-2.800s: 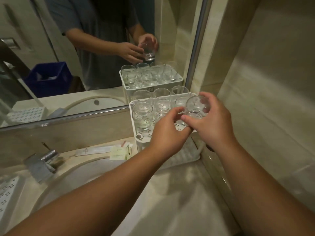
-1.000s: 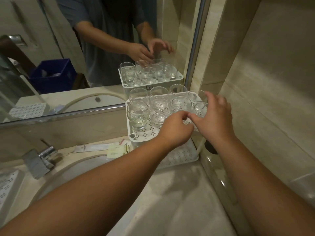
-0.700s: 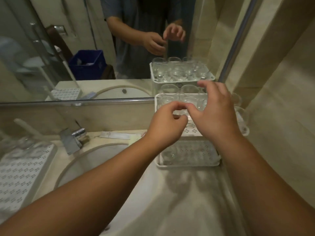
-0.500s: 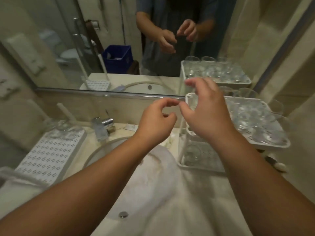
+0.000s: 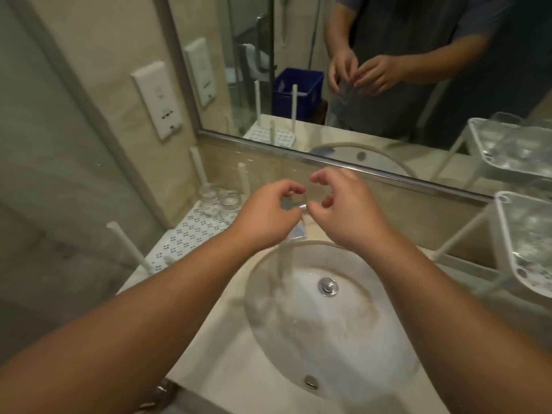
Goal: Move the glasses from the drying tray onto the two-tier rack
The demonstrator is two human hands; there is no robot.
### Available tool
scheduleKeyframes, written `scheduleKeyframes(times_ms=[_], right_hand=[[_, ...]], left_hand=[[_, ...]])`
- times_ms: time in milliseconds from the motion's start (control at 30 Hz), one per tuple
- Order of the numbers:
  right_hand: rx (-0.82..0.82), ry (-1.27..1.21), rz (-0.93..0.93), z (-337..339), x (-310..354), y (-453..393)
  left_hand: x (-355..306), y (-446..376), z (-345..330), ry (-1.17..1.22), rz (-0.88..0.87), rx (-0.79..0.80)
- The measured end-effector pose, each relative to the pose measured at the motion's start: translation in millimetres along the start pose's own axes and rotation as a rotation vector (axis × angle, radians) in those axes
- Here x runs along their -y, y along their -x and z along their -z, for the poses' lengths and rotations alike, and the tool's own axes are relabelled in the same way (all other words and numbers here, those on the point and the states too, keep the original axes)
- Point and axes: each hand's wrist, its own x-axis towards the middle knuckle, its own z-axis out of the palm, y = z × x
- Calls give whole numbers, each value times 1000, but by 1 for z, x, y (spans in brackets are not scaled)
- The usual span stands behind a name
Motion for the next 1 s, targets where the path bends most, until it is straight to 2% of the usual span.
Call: scheduleKeyframes(times_ms=[267,500,700,1000], right_hand=[[154,41,-21,-109,43,-56],[286,170,-10,-185,59,-88],[414,198,-34,-234,62,-105],[540,458,-176,-274,55,-138]], left_hand=[[97,-18,80,87,210,-43],[157,-28,118,195,384,-15],[183,-33,131,247,491,45],[201,-31,138,309,542,86]])
